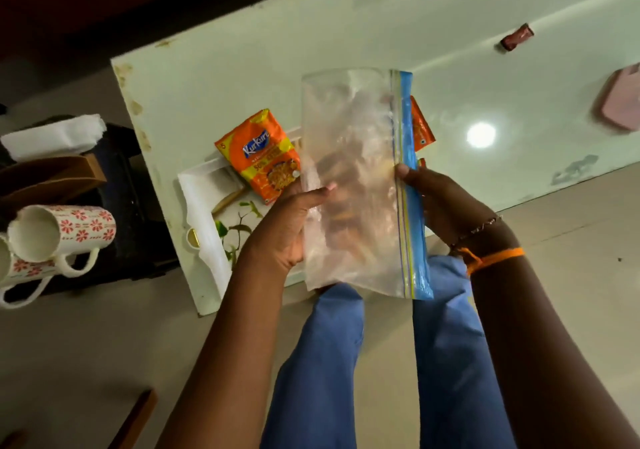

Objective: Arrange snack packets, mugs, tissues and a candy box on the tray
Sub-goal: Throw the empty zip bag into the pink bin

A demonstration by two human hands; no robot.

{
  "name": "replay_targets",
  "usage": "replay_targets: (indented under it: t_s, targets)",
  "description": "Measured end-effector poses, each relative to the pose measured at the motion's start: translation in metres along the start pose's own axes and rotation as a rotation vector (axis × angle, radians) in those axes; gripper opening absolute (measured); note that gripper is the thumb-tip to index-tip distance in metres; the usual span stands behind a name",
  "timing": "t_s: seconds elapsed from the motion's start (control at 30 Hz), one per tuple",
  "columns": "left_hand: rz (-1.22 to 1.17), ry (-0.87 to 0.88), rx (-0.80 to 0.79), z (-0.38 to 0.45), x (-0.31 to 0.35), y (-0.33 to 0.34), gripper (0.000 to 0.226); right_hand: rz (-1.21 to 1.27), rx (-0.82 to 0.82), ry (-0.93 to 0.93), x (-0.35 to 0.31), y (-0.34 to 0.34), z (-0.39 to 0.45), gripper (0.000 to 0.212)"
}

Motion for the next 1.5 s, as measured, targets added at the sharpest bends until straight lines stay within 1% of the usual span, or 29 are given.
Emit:
replay_targets:
  t_s: [0.03,0.07,0.13,0.23,0.3,0.33,0.37,0.4,0.43,0.5,0.53,0.57,0.63,0.67,0.73,0.77,0.8,0.87,0.93,1.0,1.03,1.1,1.13,1.23,1.3,1.37,1.43,1.47,1.5]
  targets:
    - [0.060,-0.019,0.007,0.005,-0.001,0.008,0.029,0.062,-0.032,0.022,0.000,-0.008,0.006,0.011]
    - [0.113,-0.041,0.009,0.011,-0.001,0.016,0.025,0.105,-0.026,0.022,-0.001,-0.017,0.012,0.016]
    - [0.220,-0.068,0.001,0.023,-0.001,0.034,0.022,0.179,0.009,-0.023,-0.005,-0.039,0.019,0.018]
    - [0.349,-0.053,0.027,0.043,0.000,0.066,0.035,0.241,-0.011,-0.070,-0.012,-0.077,0.023,0.013]
    - [0.387,-0.047,0.042,0.057,-0.006,0.094,0.047,0.296,-0.013,-0.106,-0.019,-0.106,0.027,0.030]
    - [0.418,-0.046,0.045,0.062,-0.008,0.107,0.050,0.283,0.002,-0.141,-0.023,-0.118,0.029,0.037]
    - [0.457,-0.060,0.053,0.067,-0.012,0.125,0.050,0.253,0.031,-0.190,-0.029,-0.134,0.029,0.038]
    - [0.483,-0.075,0.062,0.073,-0.017,0.143,0.047,0.203,0.063,-0.236,-0.033,-0.150,0.030,0.037]
    - [0.479,-0.096,0.075,0.080,-0.024,0.160,0.043,0.139,0.100,-0.273,-0.038,-0.166,0.031,0.042]
    - [0.352,-0.191,0.166,0.092,-0.030,0.192,0.038,0.073,0.194,-0.329,-0.047,-0.197,0.035,0.061]
    - [0.293,-0.249,0.187,0.100,-0.033,0.208,0.037,0.079,0.217,-0.367,-0.053,-0.215,0.038,0.059]
    - [0.262,-0.328,0.166,0.107,-0.035,0.223,0.042,0.083,0.237,-0.414,-0.059,-0.232,0.042,0.048]
    - [0.322,-0.473,0.016,0.121,-0.041,0.257,0.064,0.001,0.292,-0.479,-0.072,-0.269,0.048,0.038]
    - [0.371,-0.483,-0.064,0.128,-0.045,0.271,0.074,-0.066,0.328,-0.524,-0.077,-0.284,0.049,0.035]
    - [0.487,-0.390,-0.161,0.146,-0.055,0.302,0.091,-0.089,0.406,-0.560,-0.087,-0.322,0.052,0.026]
    - [0.541,-0.319,-0.185,0.156,-0.061,0.319,0.093,-0.008,0.411,-0.556,-0.090,-0.343,0.053,0.020]
    - [0.569,-0.243,-0.196,0.167,-0.066,0.338,0.092,0.121,0.402,-0.533,-0.092,-0.365,0.055,0.019]
    - [0.566,-0.112,-0.198,0.187,-0.074,0.369,0.090,0.429,0.334,-0.416,-0.090,-0.400,0.060,0.028]
    - [0.605,-0.004,-0.204,0.206,-0.084,0.405,0.092,0.585,0.279,-0.277,-0.088,-0.434,0.062,0.031]
    - [0.720,0.094,-0.205,0.219,-0.096,0.438,0.095,0.566,0.250,-0.214,-0.085,-0.455,0.067,0.051]
    - [0.761,0.130,-0.207,0.226,-0.103,0.455,0.096,0.500,0.278,-0.232,-0.085,-0.465,0.071,0.062]
    - [0.807,0.167,-0.228,0.238,-0.115,0.486,0.094,0.318,0.461,-0.316,-0.087,-0.488,0.077,0.073]
    - [0.829,0.173,-0.238,0.244,-0.121,0.500,0.091,0.277,0.549,-0.361,-0.089,-0.500,0.080,0.072]
    - [0.882,0.134,-0.267,0.255,-0.132,0.539,0.074,0.310,0.726,-0.491,-0.096,-0.540,0.087,0.051]
    - [0.938,0.130,-0.265,0.263,-0.138,0.561,0.058,0.305,0.915,-0.560,-0.104,-0.570,0.093,0.046]
    - [0.988,0.155,-0.215,0.271,-0.139,0.574,0.041,0.240,1.152,-0.579,-0.110,-0.596,0.102,0.041]
    - [1.031,0.154,-0.160,0.279,-0.140,0.583,0.028,0.049,1.342,-0.554,-0.116,-0.622,0.117,0.039]
    - [1.042,0.144,-0.143,0.282,-0.142,0.586,0.025,-0.040,1.394,-0.519,-0.118,-0.634,0.127,0.039]
    - [1.050,0.138,-0.135,0.284,-0.142,0.587,0.023,-0.092,1.404,-0.481,-0.120,-0.642,0.139,0.040]
Point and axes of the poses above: each hand's wrist, its own z-axis towards the middle knuckle, its own y-axis out of the palm, x = y × z, the point moved 2 cm from there along z, towards the middle knuckle, and after that the axes turned 7 degrees about x, right-handed, at the moved point
